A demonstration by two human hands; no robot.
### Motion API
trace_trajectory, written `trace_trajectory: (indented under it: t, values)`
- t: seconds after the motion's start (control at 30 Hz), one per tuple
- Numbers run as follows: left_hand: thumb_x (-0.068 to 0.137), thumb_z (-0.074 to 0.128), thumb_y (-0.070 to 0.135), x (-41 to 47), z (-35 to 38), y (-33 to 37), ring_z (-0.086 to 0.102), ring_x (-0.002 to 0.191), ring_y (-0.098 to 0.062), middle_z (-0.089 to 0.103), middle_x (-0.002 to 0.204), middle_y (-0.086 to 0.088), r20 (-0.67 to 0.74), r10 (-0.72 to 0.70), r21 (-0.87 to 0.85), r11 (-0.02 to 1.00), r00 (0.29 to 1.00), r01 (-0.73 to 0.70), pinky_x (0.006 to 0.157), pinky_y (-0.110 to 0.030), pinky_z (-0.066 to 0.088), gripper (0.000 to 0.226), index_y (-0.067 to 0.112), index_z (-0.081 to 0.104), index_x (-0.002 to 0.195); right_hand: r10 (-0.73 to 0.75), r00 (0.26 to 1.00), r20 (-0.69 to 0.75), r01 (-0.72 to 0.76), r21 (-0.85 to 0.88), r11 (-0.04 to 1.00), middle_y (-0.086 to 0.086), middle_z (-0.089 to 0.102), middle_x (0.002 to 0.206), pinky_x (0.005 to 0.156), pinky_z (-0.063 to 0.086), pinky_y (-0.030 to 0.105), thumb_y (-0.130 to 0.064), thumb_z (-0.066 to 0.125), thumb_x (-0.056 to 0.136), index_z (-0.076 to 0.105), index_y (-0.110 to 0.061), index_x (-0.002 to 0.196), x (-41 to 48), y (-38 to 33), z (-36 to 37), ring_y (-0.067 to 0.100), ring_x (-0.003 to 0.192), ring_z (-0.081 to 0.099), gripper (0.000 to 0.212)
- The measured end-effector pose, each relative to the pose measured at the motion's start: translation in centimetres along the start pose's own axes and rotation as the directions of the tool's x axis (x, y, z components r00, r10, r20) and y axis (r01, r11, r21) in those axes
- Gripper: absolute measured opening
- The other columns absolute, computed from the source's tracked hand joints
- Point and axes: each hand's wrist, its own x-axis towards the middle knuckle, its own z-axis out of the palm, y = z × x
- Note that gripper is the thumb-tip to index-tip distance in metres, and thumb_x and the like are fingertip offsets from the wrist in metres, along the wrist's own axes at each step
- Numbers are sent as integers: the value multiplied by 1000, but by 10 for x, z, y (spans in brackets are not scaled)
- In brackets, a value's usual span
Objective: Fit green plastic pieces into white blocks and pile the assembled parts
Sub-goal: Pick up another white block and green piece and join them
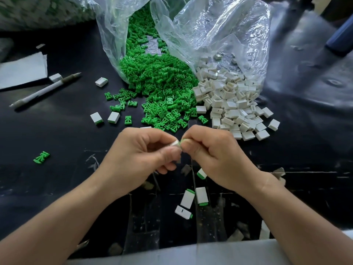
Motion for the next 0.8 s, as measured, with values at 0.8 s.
trace_trajectory:
  t: [0.8]
  values:
    - [60, 67, 20, -1, 9, -1, 66, 70, -13, 67, 99, -6, -64, 83, -196, 976, 995, -94, 64, -21, 53, 13, 16, 71, 72, 168, 807, 566, -584, 721, 373, 2, 58, 65, 50, 37, 17, -58, 34, 78, 56, -5, 95, 3, -9, 2, 9, 56, 48, 60]
